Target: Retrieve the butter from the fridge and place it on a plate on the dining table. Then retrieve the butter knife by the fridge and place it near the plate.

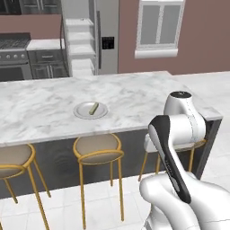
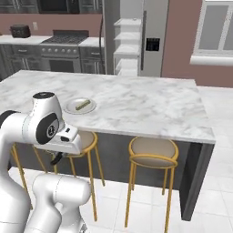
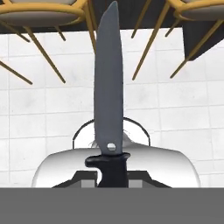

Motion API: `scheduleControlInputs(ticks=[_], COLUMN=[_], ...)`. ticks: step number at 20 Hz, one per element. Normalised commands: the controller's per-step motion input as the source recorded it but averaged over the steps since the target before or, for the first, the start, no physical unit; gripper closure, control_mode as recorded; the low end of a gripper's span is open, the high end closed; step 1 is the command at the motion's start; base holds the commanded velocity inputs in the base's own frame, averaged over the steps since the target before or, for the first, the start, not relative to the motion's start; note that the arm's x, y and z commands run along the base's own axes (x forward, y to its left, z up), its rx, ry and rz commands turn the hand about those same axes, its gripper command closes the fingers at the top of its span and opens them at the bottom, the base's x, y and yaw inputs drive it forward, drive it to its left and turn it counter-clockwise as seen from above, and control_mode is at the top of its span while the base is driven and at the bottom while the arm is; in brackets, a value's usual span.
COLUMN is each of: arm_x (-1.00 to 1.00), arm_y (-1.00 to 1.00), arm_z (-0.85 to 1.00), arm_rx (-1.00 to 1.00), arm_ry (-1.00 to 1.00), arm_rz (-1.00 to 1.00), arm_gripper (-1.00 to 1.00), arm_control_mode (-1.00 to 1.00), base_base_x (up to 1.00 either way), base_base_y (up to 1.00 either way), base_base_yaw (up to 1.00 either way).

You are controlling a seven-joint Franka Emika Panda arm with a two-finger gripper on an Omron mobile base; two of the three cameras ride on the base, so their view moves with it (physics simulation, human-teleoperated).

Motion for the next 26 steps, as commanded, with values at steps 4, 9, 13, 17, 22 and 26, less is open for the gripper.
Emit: scheduleControlInputs(ticks=[4, 9, 13, 17, 22, 26], arm_x=[0.0, 0.0, 0.0, 0.0, 0.0, 0.0], arm_y=[0.0, 0.0, 0.0, 0.0, 0.0, 0.0], arm_z=[0.0, 0.0, 0.0, 0.0, 0.0, 0.0], arm_rx=[0.0, 0.0, 0.0, 0.0, 0.0, 0.0], arm_ry=[0.0, 0.0, 0.0, 0.0, 0.0, 0.0], arm_rz=[0.0, 0.0, 0.0, 0.0, 0.0, 0.0], arm_gripper=[1.0, 1.0, 1.0, 1.0, 1.0, 1.0], arm_control_mode=[1.0, 1.0, 1.0, 1.0, 1.0, 1.0], base_base_x=[0.58, 0.61, 0.56, 0.54, 0.45, 0.51], base_base_y=[0.19, 0.02, 0.05, 0.06, 0.04, 0.01], base_base_yaw=[0.0, 0.0, 0.0, 0.0, 0.0, 0.0])
